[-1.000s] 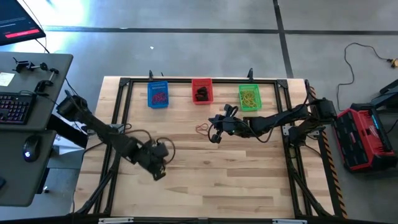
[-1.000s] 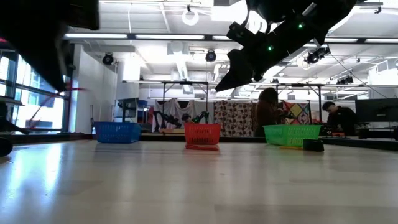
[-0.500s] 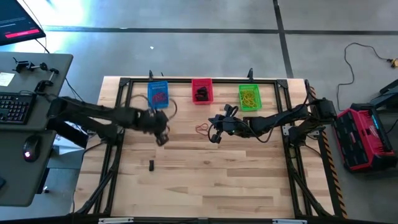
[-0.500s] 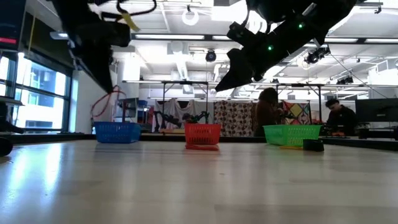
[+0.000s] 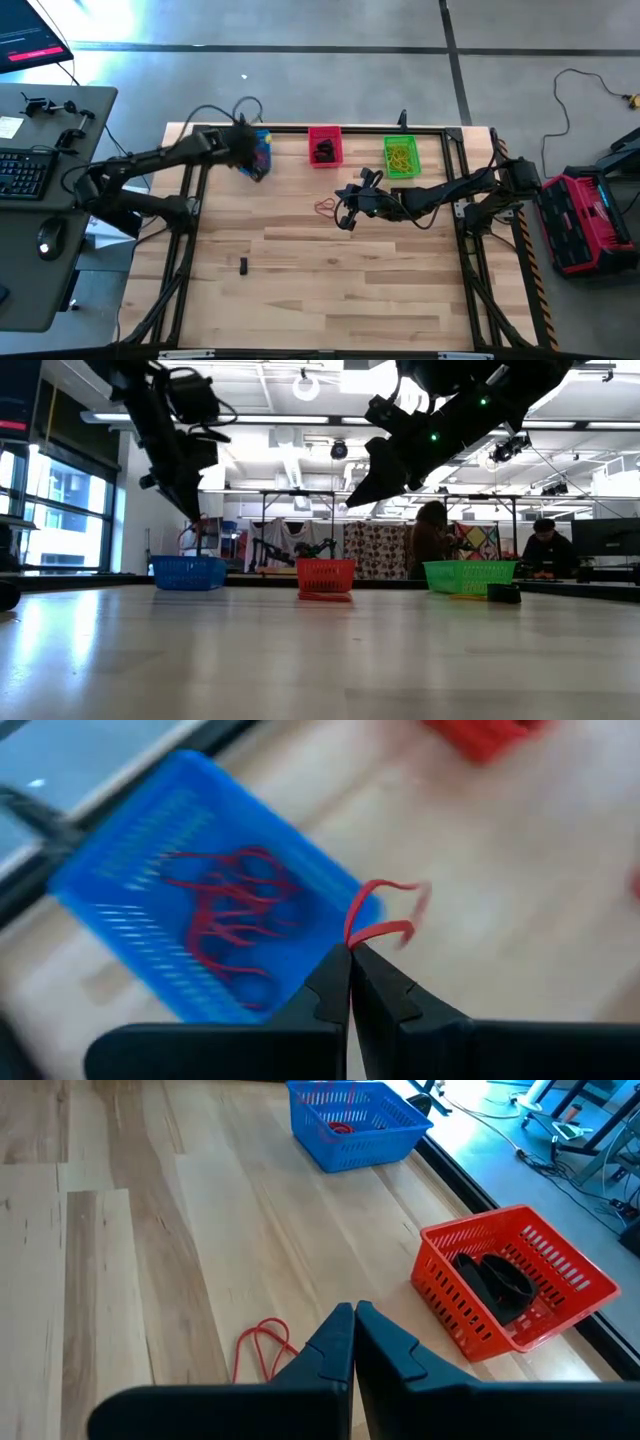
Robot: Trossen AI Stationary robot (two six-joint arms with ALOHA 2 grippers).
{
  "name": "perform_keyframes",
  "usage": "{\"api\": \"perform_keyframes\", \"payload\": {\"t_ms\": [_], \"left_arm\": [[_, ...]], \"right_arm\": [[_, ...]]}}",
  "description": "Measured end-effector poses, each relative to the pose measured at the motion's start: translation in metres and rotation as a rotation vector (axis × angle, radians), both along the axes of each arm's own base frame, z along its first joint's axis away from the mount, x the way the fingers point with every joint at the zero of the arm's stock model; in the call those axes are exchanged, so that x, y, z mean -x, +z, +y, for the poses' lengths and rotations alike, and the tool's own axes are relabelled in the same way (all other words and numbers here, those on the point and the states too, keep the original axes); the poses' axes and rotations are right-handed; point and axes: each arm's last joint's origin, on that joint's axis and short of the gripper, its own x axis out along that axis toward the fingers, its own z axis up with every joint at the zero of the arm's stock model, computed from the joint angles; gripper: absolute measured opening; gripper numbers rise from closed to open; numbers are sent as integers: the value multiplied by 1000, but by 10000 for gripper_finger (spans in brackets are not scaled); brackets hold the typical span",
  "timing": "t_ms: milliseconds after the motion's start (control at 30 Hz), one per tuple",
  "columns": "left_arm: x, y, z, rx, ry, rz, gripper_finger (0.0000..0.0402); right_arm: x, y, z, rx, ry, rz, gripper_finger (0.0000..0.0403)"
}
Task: Sort rubber bands into baskets
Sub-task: Put the red rubber band into the blue bin, then put the black rubber band into the red bin
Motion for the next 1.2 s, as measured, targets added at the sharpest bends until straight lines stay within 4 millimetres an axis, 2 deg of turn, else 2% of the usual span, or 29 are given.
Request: {"api": "perform_keyframes", "payload": {"t_ms": [233, 533, 767, 1000, 1200], "left_arm": [[18, -3, 47, -11, 78, -67, 0], [18, -43, 82, 69, 105, 21, 0], [12, -60, 94, 49, 119, 52, 2], [10, -60, 96, 23, 105, 51, 17], [9, -60, 95, 15, 82, 58, 52]], "right_arm": [[0, 0, 0, 1, 0, 0, 0], [0, 0, 0, -7, -5, 1, 0], [1, -1, 0, -13, -8, 3, 0], [1, -2, 0, -15, -10, 13, 0], [1, -2, 0, -15, -10, 12, 0]]}}
